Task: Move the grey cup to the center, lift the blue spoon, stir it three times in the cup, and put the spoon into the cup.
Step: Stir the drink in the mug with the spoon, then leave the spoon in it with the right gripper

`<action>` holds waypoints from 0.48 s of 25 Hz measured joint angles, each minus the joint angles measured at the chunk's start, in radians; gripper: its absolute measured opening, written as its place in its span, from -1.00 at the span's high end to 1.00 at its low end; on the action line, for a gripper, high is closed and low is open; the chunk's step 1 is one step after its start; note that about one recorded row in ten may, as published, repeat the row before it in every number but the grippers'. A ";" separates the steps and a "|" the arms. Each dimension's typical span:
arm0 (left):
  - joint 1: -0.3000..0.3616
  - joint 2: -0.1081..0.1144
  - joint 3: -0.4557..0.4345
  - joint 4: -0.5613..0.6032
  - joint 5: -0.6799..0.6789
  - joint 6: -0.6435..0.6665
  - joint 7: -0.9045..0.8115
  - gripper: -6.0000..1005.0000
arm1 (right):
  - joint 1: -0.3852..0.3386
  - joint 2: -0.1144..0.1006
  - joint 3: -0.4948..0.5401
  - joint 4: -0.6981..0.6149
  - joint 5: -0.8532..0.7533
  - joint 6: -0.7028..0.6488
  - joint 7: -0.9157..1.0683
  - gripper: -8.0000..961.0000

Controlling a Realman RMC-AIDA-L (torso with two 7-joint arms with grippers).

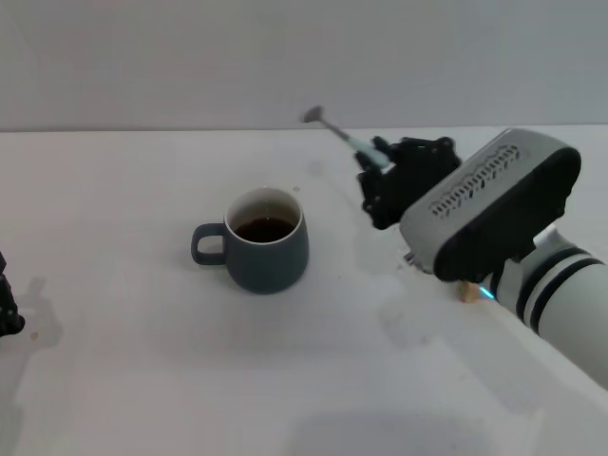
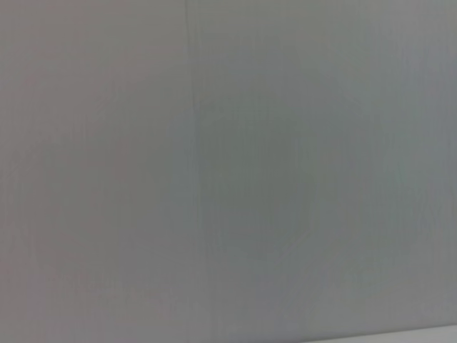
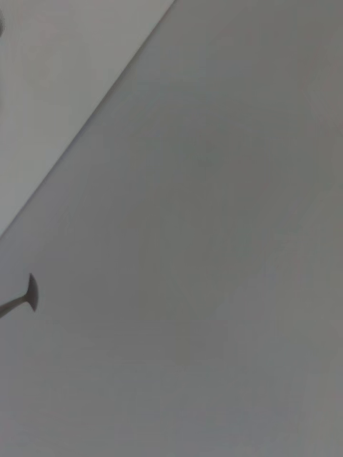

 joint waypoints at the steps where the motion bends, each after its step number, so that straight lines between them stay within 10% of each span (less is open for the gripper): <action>1: 0.000 0.000 0.000 0.002 0.000 -0.002 0.000 0.99 | 0.002 0.001 0.021 -0.026 0.004 0.080 -0.002 0.65; 7: -0.005 0.000 0.000 0.003 0.000 -0.004 0.000 0.99 | 0.019 0.001 0.122 -0.170 0.246 0.474 -0.170 0.65; 12: -0.005 0.000 0.000 0.000 0.000 -0.004 0.000 0.99 | 0.042 0.004 0.121 -0.140 0.279 0.286 -0.184 0.65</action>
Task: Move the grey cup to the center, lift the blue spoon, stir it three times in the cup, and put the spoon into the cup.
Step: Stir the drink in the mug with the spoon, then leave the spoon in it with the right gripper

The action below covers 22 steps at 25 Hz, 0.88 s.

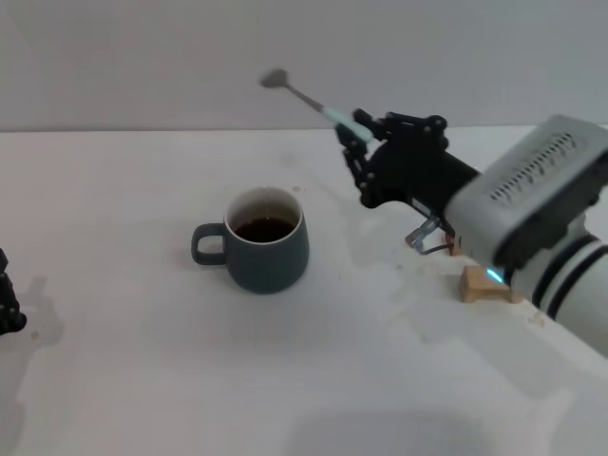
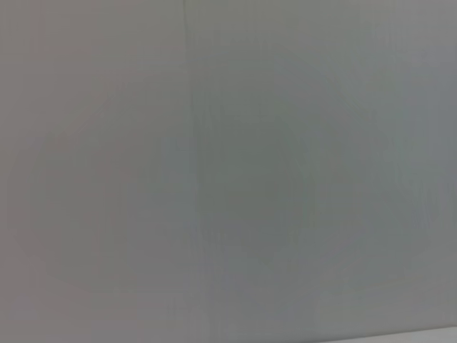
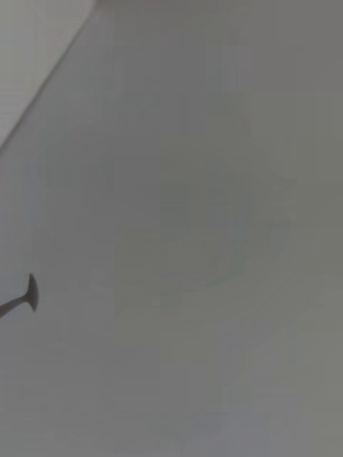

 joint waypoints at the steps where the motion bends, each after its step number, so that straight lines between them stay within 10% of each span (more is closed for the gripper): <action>1: 0.000 0.000 0.000 0.000 0.000 0.000 0.000 0.99 | 0.000 0.000 0.000 0.000 0.000 0.000 0.000 0.65; 12: -0.012 0.000 0.000 -0.009 0.000 0.000 0.000 0.99 | 0.252 -0.003 0.012 -0.035 -0.062 -0.683 0.168 0.65; 22: -0.012 0.000 0.000 -0.009 0.000 0.000 0.000 0.99 | 0.357 -0.004 -0.153 -0.080 -0.470 -0.925 0.602 0.65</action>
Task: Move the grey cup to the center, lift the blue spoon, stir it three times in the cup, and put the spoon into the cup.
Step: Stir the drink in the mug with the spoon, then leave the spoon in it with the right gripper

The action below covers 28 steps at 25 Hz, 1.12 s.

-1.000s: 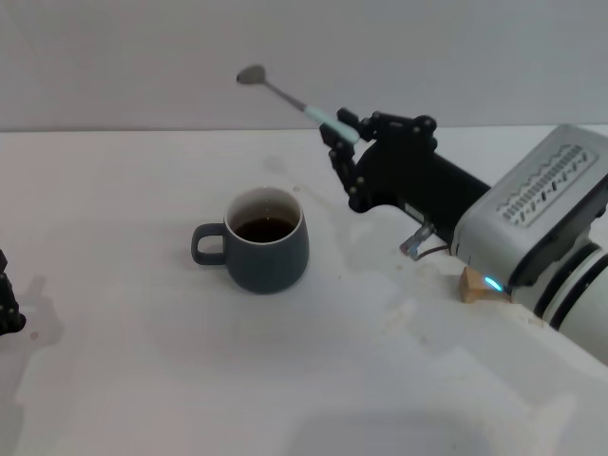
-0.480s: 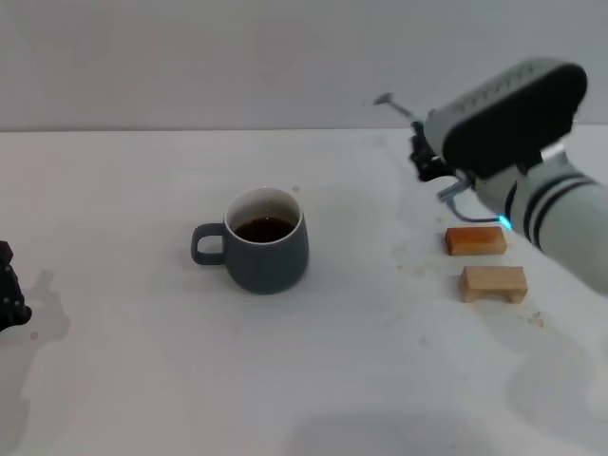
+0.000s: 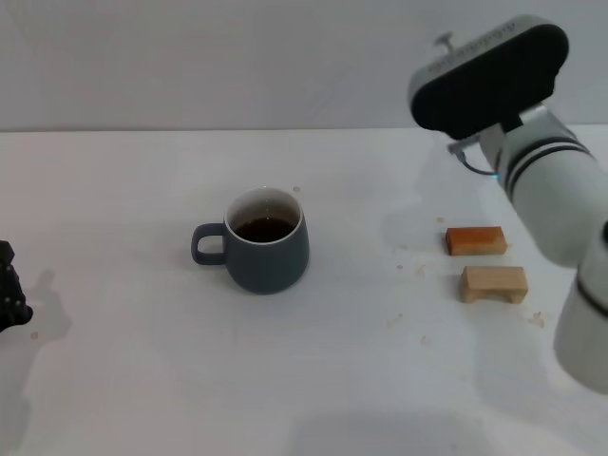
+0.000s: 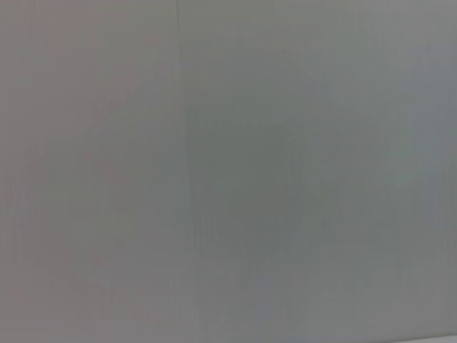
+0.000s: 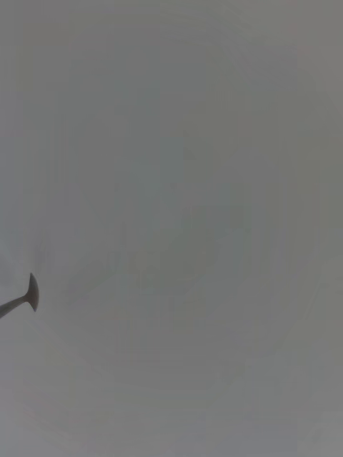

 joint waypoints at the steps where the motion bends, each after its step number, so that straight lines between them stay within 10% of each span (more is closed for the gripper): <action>1: 0.000 0.000 0.000 0.000 0.000 0.000 0.000 0.99 | 0.000 0.000 0.000 0.000 0.000 0.000 0.000 0.65; 11: -0.014 -0.002 0.009 -0.003 0.000 -0.014 0.000 0.99 | 0.002 0.005 -0.312 -0.061 -0.520 -0.262 0.553 0.65; 18: -0.020 -0.002 0.015 0.001 0.000 -0.017 0.000 0.99 | -0.044 0.000 -0.447 -0.364 -1.242 -0.522 1.396 0.65; 25: -0.012 -0.001 0.019 0.007 0.000 -0.017 0.000 0.99 | -0.057 -0.009 -0.436 -0.422 -1.377 -0.564 1.635 0.65; 28: -0.010 -0.001 0.018 0.008 0.000 -0.017 0.000 0.99 | -0.107 -0.042 -0.363 -0.248 -1.382 -0.348 1.608 0.65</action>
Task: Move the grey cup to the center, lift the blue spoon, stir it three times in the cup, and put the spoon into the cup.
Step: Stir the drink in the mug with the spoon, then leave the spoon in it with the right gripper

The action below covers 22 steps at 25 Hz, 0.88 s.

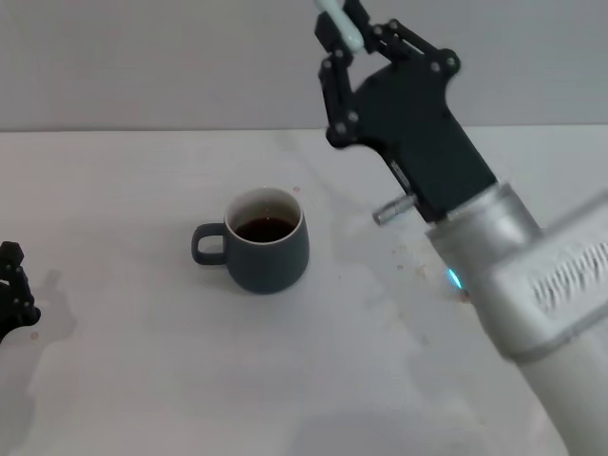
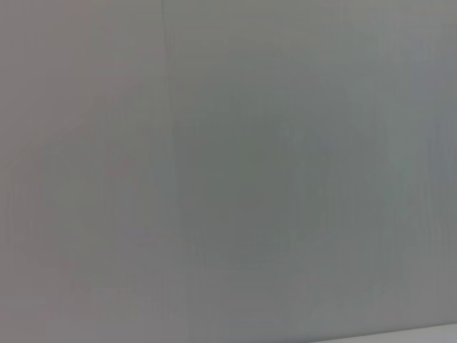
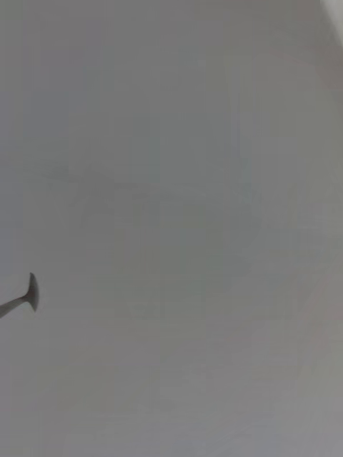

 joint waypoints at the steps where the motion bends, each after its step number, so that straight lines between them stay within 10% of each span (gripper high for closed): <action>1: 0.000 0.000 0.000 0.000 0.000 0.000 0.000 0.99 | 0.000 0.000 0.000 0.000 0.000 0.000 0.000 0.65; 5: 0.001 0.001 0.000 0.001 0.000 0.001 0.000 0.99 | -0.101 0.010 0.204 0.297 -0.001 0.534 -0.190 0.65; 15: 0.002 0.002 0.000 0.001 0.000 0.000 0.000 0.99 | -0.182 0.039 0.490 0.608 -0.009 1.181 -0.231 0.65; 22: -0.004 0.002 0.000 0.001 0.000 0.000 0.000 0.99 | -0.170 0.040 0.541 0.640 -0.116 1.272 -0.164 0.65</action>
